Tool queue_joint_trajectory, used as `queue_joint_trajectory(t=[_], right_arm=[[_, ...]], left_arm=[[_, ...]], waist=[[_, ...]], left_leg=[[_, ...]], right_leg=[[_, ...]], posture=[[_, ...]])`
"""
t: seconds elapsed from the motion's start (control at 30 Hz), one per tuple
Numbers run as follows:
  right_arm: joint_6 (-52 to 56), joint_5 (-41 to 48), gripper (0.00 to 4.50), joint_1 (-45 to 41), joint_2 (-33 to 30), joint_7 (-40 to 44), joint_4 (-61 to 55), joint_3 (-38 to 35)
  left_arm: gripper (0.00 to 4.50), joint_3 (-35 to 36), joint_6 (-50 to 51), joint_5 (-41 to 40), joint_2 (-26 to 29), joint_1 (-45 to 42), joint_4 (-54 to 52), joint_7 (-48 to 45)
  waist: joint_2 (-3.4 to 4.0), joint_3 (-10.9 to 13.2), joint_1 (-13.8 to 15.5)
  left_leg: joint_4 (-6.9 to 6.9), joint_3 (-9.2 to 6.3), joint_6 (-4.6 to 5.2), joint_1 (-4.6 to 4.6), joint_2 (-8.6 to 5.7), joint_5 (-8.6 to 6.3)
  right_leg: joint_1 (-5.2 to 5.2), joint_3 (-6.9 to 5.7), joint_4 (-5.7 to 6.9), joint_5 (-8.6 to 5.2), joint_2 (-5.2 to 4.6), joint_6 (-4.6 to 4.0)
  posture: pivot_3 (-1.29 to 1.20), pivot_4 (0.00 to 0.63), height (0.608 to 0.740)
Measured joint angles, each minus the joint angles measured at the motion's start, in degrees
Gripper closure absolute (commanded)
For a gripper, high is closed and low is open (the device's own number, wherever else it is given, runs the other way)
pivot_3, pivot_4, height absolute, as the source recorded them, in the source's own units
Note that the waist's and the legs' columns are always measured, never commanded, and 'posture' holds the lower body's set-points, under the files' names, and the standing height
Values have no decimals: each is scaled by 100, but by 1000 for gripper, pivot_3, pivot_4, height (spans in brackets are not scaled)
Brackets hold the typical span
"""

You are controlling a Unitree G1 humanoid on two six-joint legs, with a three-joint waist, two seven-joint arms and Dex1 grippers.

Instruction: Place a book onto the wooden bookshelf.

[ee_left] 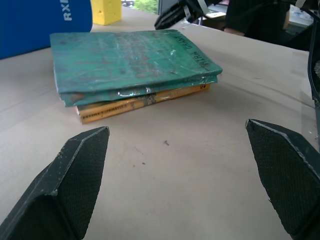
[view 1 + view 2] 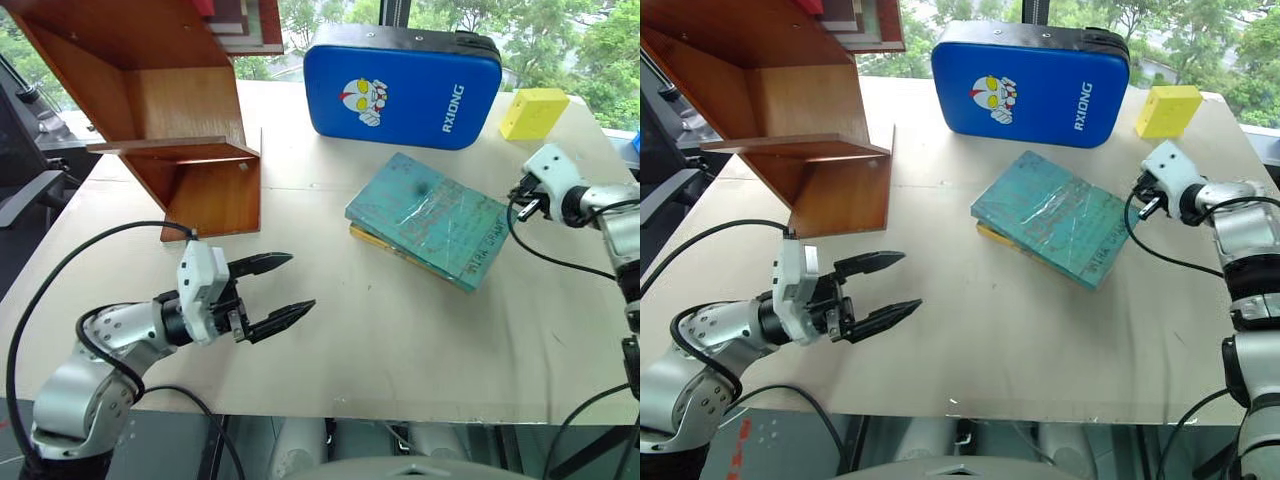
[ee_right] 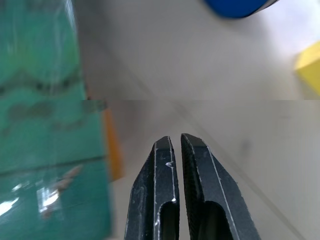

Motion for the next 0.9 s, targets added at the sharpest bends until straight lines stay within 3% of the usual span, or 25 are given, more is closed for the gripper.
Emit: queue_joint_trajectory(t=[0.2, 0.43, 0.53, 0.6, 0.67, 0.73, 0.8, 0.9], right_arm=[[294, 70, 4391, 310, -60, 748, -971, -6], [1108, 357, 4391, 1014, 29, 710, -2621, -117], [1093, 530, 4391, 1530, -45, 575, -3106, -534], [366, 575, 4391, 2316, -198, 412, -3551, -1206], [6, 1191, 3886, 3236, -264, 682, -4124, -2166], [221, 2164, 3070, 4083, -229, 1136, -4718, -3165], [274, 2700, 2337, 4761, -214, 1476, -5109, -3733], [468, 3282, 799, 5448, -80, 1584, -5666, -4173]], left_arm=[[0, -16, -71, 23, -92, 302, -87, 157], [0, -304, -105, 296, -144, 133, 71, 300], [0, -469, 77, 417, -171, -69, 225, 575], [0, -529, 441, 287, -303, -247, 241, 861], [0, -613, 1246, -20, -395, -544, 251, 1429], [0, -706, 2152, -489, -419, -941, 339, 1797], [0, -670, 2766, -942, -559, -1261, 530, 2077], [0, -608, 3716, -1602, -775, -1709, 1147, 2485]], waist=[[3, 1, -24], [3, 1, -9], [3, 0, 59], [2, 0, 143], [3, -1, 195], [3, -1, 191], [3, -2, 167], [3, -2, 26]], left_leg=[[0, 2, 0, 5, 5, -1], [8, -2, 0, 7, 4, 0], [10, -6, 0, 6, 0, 0], [9, -16, 0, -2, -4, -1], [12, -28, 0, -12, -4, -1], [14, -36, 0, -12, -2, 0], [15, -45, 0, -5, -2, 0], [16, -38, 0, 32, 2, 0]], right_leg=[[0, -2, 2, 1, -2, 1], [4, -7, 8, -1, -3, -3], [8, -12, 7, 1, -6, 0], [8, -20, 3, 1, -9, 3], [8, -28, 3, -2, -8, 13], [12, -33, 5, -2, -6, 14], [27, -40, 6, -1, -4, 15], [45, -28, 13, -2, 3, 15]], posture=[[0, 150, 740], [0, 150, 740], [0, 150, 740], [0, 150, 740], [0, 150, 740], [0, 150, 740], [0, 150, 740], [0, 150, 740]])
